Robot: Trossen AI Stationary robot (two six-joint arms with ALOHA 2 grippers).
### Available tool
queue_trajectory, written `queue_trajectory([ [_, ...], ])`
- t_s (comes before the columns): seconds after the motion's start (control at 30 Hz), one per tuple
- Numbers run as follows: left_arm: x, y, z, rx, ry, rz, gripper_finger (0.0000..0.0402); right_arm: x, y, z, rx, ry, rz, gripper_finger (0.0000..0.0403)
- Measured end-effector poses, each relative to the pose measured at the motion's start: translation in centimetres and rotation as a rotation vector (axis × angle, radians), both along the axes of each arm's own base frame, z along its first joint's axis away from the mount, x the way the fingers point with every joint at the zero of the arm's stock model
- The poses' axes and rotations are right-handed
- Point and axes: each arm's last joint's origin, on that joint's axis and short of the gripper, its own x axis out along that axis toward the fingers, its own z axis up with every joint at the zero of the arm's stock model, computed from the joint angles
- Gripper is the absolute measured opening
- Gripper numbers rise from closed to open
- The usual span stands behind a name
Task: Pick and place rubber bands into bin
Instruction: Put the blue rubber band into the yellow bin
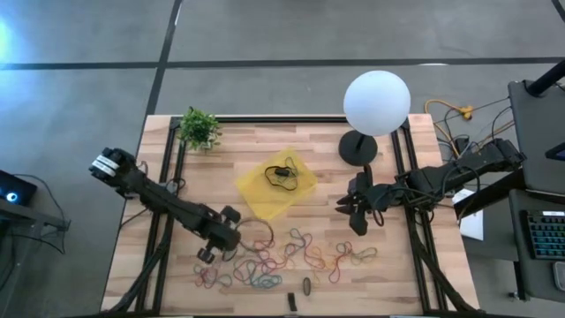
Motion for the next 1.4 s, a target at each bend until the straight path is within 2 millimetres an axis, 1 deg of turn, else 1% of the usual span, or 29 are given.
queue_trajectory([
  [0.17, -0.4, 0.9, 2.8, -0.001, -0.14, 0.106, 0.0, 0.0, 0.0, 0.0, -0.015, -0.001, 0.012, 0.0088],
  [0.37, -0.5, 2.1, 6.9, 0.015, -0.408, 0.221, 0.0, 0.0, 0.0, 0.0, -0.029, -0.008, 0.017, 0.008],
  [0.5, -0.4, 3.3, 9.8, 0.035, -0.594, 0.331, 0.0, 0.1, -0.1, 0.1, -0.046, -0.015, 0.006, 0.0077],
  [0.6, -0.1, 4.2, 11.1, 0.054, -0.693, 0.383, 0.0, 0.1, -0.1, 0.1, -0.062, -0.025, 0.014, 0.0079],
  [0.73, 0.6, 5.8, 12.2, 0.079, -0.797, 0.443, 0.0, 0.2, -0.2, 0.2, -0.091, -0.035, -0.007, 0.0078],
  [0.93, 2.4, 8.2, 11.7, 0.134, -0.834, 0.535, 0.0, 0.2, -0.2, 0.2, -0.101, -0.039, -0.014, 0.0071],
  [1.13, 4.3, 10.0, 9.8, 0.186, -0.771, 0.554, 0.0, 0.2, -0.2, 0.1, -0.098, -0.047, -0.015, 0.0074],
  [1.27, 5.5, 10.6, 8.2, 0.2, -0.704, 0.556, 0.0, 0.2, -0.2, 0.0, -0.098, -0.047, -0.014, 0.0078],
  [1.4, 6.2, 11.1, 7.1, 0.211, -0.666, 0.563, 0.0, 0.2, -0.2, 0.0, -0.096, -0.047, -0.015, 0.0079],
])
